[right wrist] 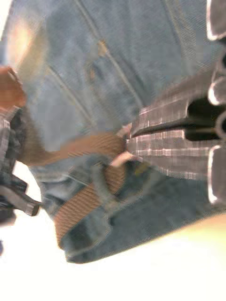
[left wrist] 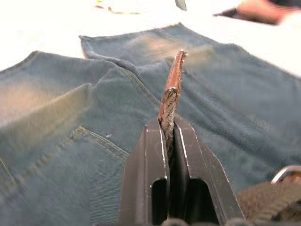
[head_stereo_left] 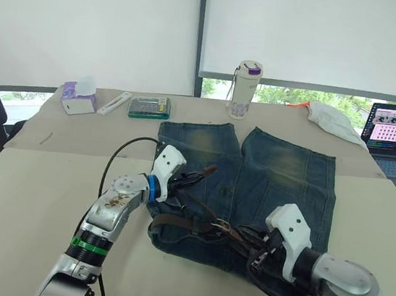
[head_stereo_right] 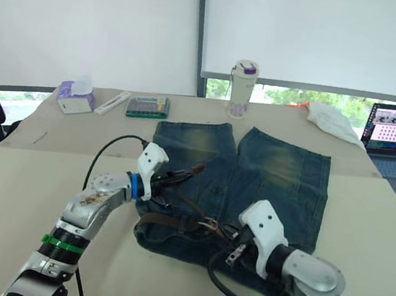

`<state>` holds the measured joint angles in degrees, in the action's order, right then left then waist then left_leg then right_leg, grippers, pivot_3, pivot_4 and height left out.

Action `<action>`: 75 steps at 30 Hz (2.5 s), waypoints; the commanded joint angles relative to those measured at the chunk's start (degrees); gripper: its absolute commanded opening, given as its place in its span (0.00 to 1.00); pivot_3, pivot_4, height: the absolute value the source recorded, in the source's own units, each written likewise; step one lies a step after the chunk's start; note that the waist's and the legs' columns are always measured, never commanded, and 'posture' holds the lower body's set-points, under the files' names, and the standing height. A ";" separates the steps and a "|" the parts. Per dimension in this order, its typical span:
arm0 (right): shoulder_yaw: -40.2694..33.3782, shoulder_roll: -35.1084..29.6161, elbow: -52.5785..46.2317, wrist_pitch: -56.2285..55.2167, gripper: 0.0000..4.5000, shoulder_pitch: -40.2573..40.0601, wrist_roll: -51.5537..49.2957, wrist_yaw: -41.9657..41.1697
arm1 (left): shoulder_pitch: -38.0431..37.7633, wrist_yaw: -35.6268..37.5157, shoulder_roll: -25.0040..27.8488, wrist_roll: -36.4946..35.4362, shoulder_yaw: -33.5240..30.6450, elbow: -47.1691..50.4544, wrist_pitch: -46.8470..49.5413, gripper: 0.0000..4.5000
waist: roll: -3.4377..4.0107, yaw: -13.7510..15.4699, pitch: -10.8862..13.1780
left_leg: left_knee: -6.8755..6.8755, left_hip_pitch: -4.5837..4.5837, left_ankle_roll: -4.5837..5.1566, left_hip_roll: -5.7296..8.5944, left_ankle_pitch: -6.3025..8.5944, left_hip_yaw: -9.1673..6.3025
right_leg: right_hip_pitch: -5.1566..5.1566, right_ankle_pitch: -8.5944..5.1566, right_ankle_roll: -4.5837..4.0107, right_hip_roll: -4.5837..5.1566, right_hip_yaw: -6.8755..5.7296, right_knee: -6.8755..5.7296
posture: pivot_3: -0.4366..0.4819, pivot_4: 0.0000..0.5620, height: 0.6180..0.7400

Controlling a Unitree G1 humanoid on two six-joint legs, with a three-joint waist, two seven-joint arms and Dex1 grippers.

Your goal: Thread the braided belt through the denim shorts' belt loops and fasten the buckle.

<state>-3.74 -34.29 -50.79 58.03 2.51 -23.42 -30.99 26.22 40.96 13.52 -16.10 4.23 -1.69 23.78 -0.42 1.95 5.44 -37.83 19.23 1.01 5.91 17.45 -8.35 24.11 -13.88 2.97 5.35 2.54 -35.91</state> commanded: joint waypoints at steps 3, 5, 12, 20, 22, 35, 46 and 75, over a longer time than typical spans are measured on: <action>7.27 -2.94 5.75 -3.24 0.01 3.32 5.74 2.82 | -0.74 -5.39 -1.05 -1.67 -3.20 4.09 1.70 0.00 | 0.00 0.19 0.00 | 0.00 0.01 -0.01 0.00 0.00 0.00 | -0.01 0.00 0.00 0.00 -0.03 0.00 | 0.48 0.27 1.00; 9.83 -2.08 7.55 -4.37 0.01 3.61 6.29 3.11 | -1.46 -7.40 -1.87 -2.33 -3.89 5.06 2.55 0.00 | 0.00 0.15 0.00 | 0.01 0.03 -0.01 0.00 -0.01 0.00 | 0.01 0.00 0.00 0.03 -0.02 0.02 | 0.48 0.27 1.00; 15.85 -1.29 10.89 -7.50 0.01 4.36 8.49 2.56 | -2.67 -15.16 -4.56 -5.22 -8.70 6.52 6.50 0.00 | 0.00 -0.02 0.00 | 0.00 0.02 -0.02 -0.01 -0.01 0.01 | 0.01 0.00 0.00 0.01 0.01 0.01 | 0.48 0.27 1.00; 16.34 -1.12 11.54 -8.74 0.01 5.28 8.74 1.43 | -5.50 -16.62 -5.15 -6.15 -7.64 9.36 7.48 0.00 | 0.00 -0.22 0.00 | 0.01 0.02 -0.02 -0.01 -0.01 -0.01 | 0.00 0.00 0.00 0.01 -0.01 0.03 | 0.48 0.27 1.00; 16.07 -1.04 11.56 -8.50 0.01 5.80 8.52 1.15 | -5.86 -16.94 -5.27 -6.32 -7.29 9.70 7.59 0.00 | 0.00 -0.43 0.00 | 0.02 0.02 -0.03 -0.01 -0.01 -0.01 | 0.01 0.00 0.00 0.00 0.00 0.03 | 0.48 0.27 1.00; 18.45 -2.14 13.05 -9.34 0.01 6.75 10.03 -0.59 | -5.94 -16.98 -4.93 -7.26 -5.73 10.53 7.97 0.00 | 0.00 -0.39 0.00 | 0.03 0.03 -0.03 0.00 -0.01 -0.03 | -0.01 0.00 0.00 0.02 -0.02 0.04 | 0.48 0.27 1.00; 19.53 0.04 15.75 -10.52 0.01 9.04 9.93 -1.44 | -6.01 -17.68 -4.81 -7.71 -6.11 10.78 8.22 0.00 | 0.00 -0.50 0.00 | 0.03 0.03 -0.03 -0.01 -0.01 -0.03 | 0.00 0.00 0.00 0.01 -0.02 0.04 | 0.48 0.27 1.00; 27.02 -0.04 24.96 -15.04 0.01 10.63 15.49 -4.73 | -5.45 -26.26 -6.87 -11.38 -12.81 9.02 10.95 0.00 | 0.00 -1.12 -0.02 | 0.05 -0.01 -0.04 -0.03 -0.01 -0.05 | -0.02 0.00 0.00 0.00 -0.02 0.05 | 0.48 0.27 1.00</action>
<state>21.79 -34.09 -27.82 42.58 14.40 -8.98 -34.95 19.78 16.24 6.49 -27.12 -5.84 6.43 35.29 -0.42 0.82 5.42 -37.78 19.21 0.97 5.88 17.44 -8.40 24.09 -13.89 2.97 5.35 2.52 -35.86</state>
